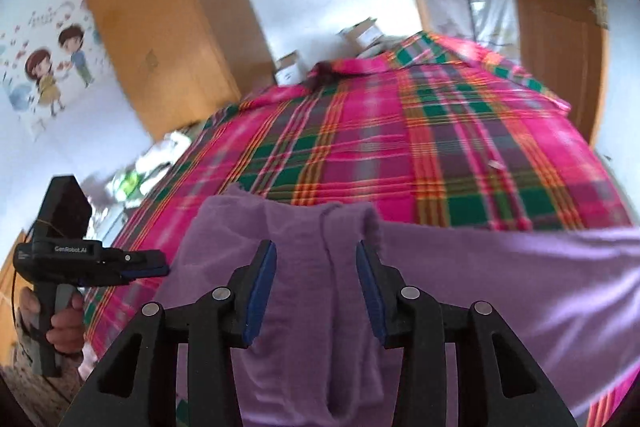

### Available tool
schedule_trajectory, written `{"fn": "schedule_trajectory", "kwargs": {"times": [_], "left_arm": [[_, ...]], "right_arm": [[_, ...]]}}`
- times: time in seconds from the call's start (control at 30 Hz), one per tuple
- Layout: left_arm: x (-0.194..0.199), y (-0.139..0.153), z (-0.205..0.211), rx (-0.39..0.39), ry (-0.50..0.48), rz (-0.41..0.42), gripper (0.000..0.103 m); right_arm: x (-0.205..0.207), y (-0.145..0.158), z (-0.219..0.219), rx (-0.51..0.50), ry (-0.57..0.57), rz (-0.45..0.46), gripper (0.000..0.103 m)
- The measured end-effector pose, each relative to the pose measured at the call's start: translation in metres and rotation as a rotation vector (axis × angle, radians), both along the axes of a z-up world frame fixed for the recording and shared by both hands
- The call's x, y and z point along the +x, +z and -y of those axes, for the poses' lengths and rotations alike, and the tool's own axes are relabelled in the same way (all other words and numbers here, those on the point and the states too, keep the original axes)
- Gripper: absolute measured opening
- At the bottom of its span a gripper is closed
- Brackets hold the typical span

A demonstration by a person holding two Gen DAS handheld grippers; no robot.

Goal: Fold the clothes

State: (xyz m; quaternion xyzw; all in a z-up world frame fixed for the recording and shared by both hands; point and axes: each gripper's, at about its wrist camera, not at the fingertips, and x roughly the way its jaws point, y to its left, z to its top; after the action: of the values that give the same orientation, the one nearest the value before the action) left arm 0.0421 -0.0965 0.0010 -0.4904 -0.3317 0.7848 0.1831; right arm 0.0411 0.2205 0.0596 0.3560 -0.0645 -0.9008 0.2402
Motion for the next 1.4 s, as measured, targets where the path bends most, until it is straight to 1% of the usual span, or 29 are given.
{"fn": "schedule_trajectory", "kwargs": {"times": [0.07, 0.1, 0.2, 0.27, 0.3, 0.33, 0.43, 0.5, 0.53, 0.57, 0.67, 0.77, 0.9, 0.97, 1.03, 1.1, 1.2, 1.3, 1.4], "left_arm": [[-0.002, 0.0, -0.001, -0.002, -0.003, 0.004, 0.027], [-0.002, 0.0, -0.001, -0.003, -0.003, 0.005, 0.027], [-0.003, -0.001, 0.0, -0.006, -0.003, 0.008, 0.027], [-0.004, -0.002, 0.0, -0.007, -0.003, 0.009, 0.027], [-0.004, -0.002, 0.001, -0.008, -0.003, 0.01, 0.027], [-0.004, -0.003, 0.002, -0.008, -0.003, 0.011, 0.027], [-0.003, -0.003, 0.004, -0.007, -0.003, 0.012, 0.027], [-0.005, -0.003, 0.004, -0.004, -0.002, 0.014, 0.027], [-0.003, -0.002, 0.006, -0.001, -0.001, 0.013, 0.027], [-0.002, -0.002, 0.008, 0.0, 0.0, 0.013, 0.027], [-0.001, -0.001, 0.01, 0.004, 0.004, 0.014, 0.027], [-0.003, -0.001, 0.007, 0.0, 0.002, 0.015, 0.027], [-0.001, -0.003, 0.009, 0.004, 0.006, 0.019, 0.027], [0.0, -0.002, 0.009, -0.003, 0.011, 0.022, 0.027], [0.0, -0.002, 0.008, -0.014, 0.014, 0.025, 0.027], [0.002, -0.002, 0.009, -0.016, 0.017, 0.027, 0.028], [0.006, -0.004, 0.01, -0.015, 0.02, 0.03, 0.03], [0.014, -0.007, 0.012, -0.018, 0.018, 0.04, 0.03], [0.022, -0.013, 0.013, 0.005, 0.01, 0.056, 0.031]], "right_arm": [[-0.012, -0.002, 0.01, 0.017, 0.038, 0.022, 0.042], [-0.018, -0.004, 0.014, 0.033, 0.04, 0.038, 0.042], [-0.032, -0.01, 0.017, 0.064, 0.017, 0.084, 0.042], [-0.039, -0.015, 0.016, 0.06, 0.007, 0.114, 0.042], [-0.04, -0.017, 0.016, 0.057, 0.006, 0.122, 0.039], [-0.041, -0.017, 0.018, 0.06, 0.013, 0.12, 0.031], [-0.041, -0.016, 0.027, 0.095, 0.042, 0.101, 0.014], [-0.041, -0.015, 0.029, 0.114, 0.048, 0.083, 0.007], [-0.04, -0.013, 0.027, 0.101, 0.045, 0.079, 0.005], [-0.039, -0.009, 0.022, 0.081, 0.036, 0.074, 0.005], [-0.035, 0.004, 0.004, 0.037, -0.048, 0.033, 0.005], [-0.038, -0.003, 0.001, 0.06, -0.082, 0.05, 0.005], [-0.039, -0.019, 0.015, 0.168, -0.1, 0.042, 0.006], [-0.038, -0.022, 0.021, 0.215, -0.097, 0.034, 0.009], [-0.036, -0.02, 0.022, 0.226, -0.1, 0.029, 0.01], [-0.025, -0.013, 0.018, 0.212, -0.101, 0.011, 0.013], [0.005, -0.002, 0.014, 0.159, -0.047, -0.043, 0.014], [0.041, -0.003, 0.017, 0.092, 0.059, -0.049, 0.014], [0.071, -0.016, 0.033, 0.093, 0.168, -0.023, 0.014]]}}
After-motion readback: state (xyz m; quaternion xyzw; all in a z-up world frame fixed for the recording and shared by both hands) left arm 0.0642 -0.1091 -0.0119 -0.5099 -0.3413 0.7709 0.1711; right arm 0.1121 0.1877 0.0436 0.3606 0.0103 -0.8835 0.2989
